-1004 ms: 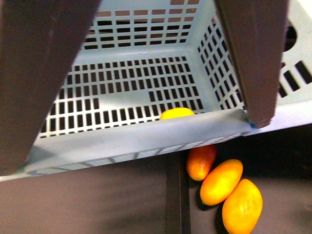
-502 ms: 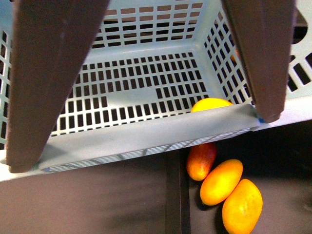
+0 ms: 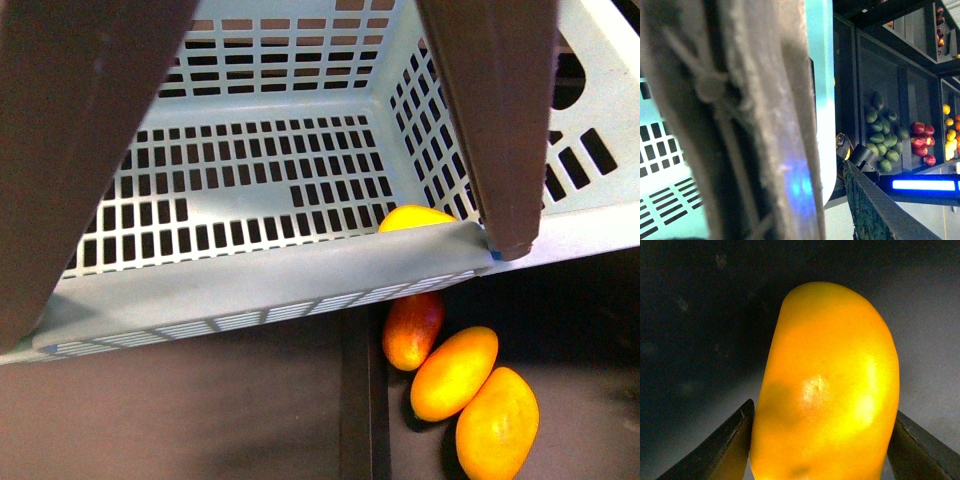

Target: Pick lemon and mango into basket

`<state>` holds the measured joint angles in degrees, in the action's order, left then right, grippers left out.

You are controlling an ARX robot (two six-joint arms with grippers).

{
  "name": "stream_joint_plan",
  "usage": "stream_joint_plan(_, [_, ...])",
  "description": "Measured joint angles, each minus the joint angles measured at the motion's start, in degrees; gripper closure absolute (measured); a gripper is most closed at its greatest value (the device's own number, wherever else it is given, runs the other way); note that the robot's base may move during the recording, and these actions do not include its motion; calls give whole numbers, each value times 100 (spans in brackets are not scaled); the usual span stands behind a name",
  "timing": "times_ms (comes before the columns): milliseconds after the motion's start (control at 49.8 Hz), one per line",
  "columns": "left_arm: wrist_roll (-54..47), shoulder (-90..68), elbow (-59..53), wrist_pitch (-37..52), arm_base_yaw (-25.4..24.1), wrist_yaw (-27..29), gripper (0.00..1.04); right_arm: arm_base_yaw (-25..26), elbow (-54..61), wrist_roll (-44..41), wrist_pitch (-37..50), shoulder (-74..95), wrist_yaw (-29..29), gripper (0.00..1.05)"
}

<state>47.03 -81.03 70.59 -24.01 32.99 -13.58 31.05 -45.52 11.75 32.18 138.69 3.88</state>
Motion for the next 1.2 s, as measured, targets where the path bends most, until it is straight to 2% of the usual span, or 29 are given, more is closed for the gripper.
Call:
stream_joint_plan(120, [2, -2, 0, 0, 0, -13, 77, 28, 372, -181, -22, -455, 389, 44])
stream_joint_plan(241, [2, -2, 0, 0, 0, -35, 77, 96, 879, -605, -339, -1666, 1093, 45])
stream_joint_plan(321, [7, 0, 0, 0, 0, -39, 77, 136, 1222, -960, -791, -2750, 1722, 45])
stream_joint_plan(421, [4, -2, 0, 0, 0, -39, 77, 155, 1423, -1191, -1257, -3615, 2155, 45])
stream_joint_plan(542, [2, -2, 0, 0, 0, -28, 77, 149, 1554, -1414, -2072, -5073, 2933, 45])
stream_joint_plan(682, [2, -2, 0, 0, 0, -7, 77, -155, 1471, -1314, -2848, -6981, 3506, 45])
stream_joint_plan(803, [2, -2, 0, 0, 0, -13, 77, -782, 1403, -942, -2992, -7954, 3379, 45])
stream_joint_plan(883, [2, -2, 0, 0, 0, -13, 77, -1521, 1403, -544, -2905, -8362, 2955, 45])
stream_joint_plan(1024, [4, 0, 0, 0, 0, -37, 77, -3034, 1368, 87, -2527, -8441, 1836, 45])
stream_joint_plan(1064, [7, -2, 0, 0, 0, -39, 77, -3235, 1355, 138, -2450, -8408, 1727, 45])
stream_joint_plan(1124, [4, -2, 0, 0, 0, -35, 77, -3888, 1285, 398, -2094, -8231, 1427, 45])
stream_joint_plan(1204, [4, -2, 0, 0, 0, -31, 77, -4406, 1156, 592, -1775, -7982, 1191, 45])
